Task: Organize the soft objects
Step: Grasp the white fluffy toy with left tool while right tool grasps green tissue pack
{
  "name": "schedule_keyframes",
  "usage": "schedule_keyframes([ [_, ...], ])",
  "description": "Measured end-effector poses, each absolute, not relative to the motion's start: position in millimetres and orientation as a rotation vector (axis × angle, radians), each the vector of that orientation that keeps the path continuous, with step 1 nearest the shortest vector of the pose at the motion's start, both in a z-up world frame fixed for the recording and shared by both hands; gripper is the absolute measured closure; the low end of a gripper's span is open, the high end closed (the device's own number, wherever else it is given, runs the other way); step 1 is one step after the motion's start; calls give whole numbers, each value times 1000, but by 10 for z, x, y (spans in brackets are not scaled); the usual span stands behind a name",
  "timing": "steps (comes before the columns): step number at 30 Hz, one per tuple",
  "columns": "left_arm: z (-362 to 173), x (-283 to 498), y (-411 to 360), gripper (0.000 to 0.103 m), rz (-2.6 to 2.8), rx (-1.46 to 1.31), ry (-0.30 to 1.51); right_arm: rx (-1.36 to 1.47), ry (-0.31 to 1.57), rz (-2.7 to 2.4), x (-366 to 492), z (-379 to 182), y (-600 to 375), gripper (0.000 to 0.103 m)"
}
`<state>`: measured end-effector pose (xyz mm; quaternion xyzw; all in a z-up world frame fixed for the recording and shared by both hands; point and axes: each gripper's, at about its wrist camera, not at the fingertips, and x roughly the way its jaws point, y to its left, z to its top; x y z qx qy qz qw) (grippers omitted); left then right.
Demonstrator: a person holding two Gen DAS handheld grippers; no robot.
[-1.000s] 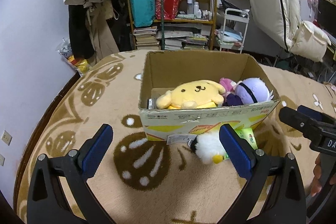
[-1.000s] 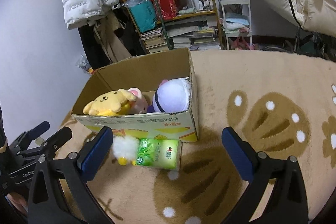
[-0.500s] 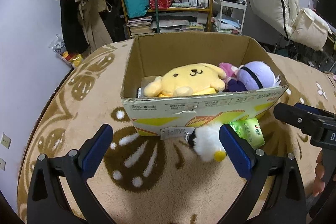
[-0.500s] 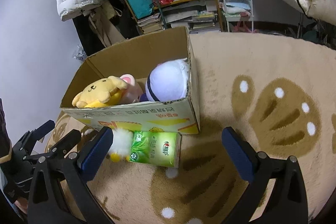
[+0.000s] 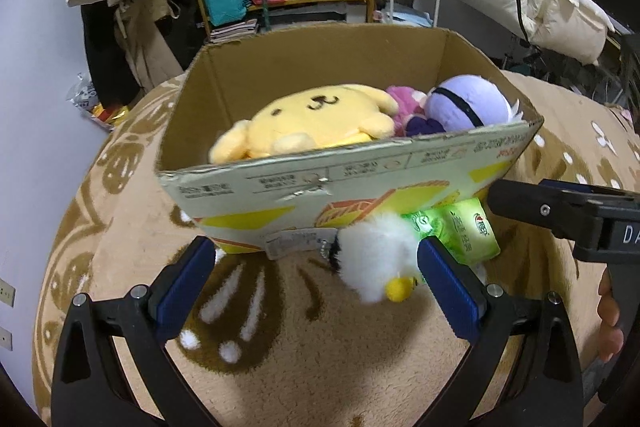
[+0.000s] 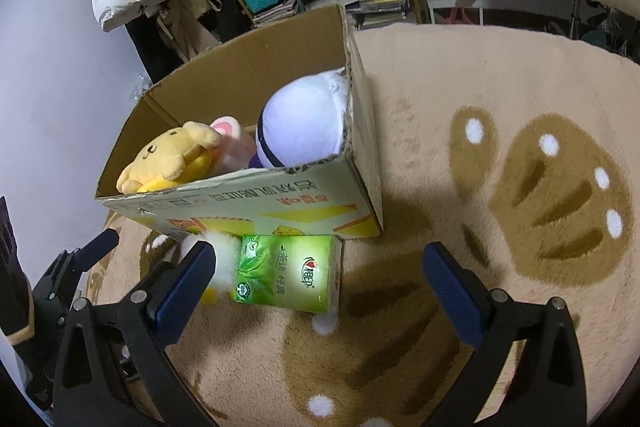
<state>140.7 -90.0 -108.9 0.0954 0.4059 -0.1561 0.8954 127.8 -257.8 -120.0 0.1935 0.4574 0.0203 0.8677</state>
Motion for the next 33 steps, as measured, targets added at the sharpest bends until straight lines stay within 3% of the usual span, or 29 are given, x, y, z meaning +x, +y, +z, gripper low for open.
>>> schedule_keyframes([
  [26,-1558,1590,-1183,3,-330,282,946,458,1063,70,1477,-1510,-2535,0],
  [33,-1597,1597,-1236,23,-357,275,946,454,1090,91,1548,-1571,-2480,0],
])
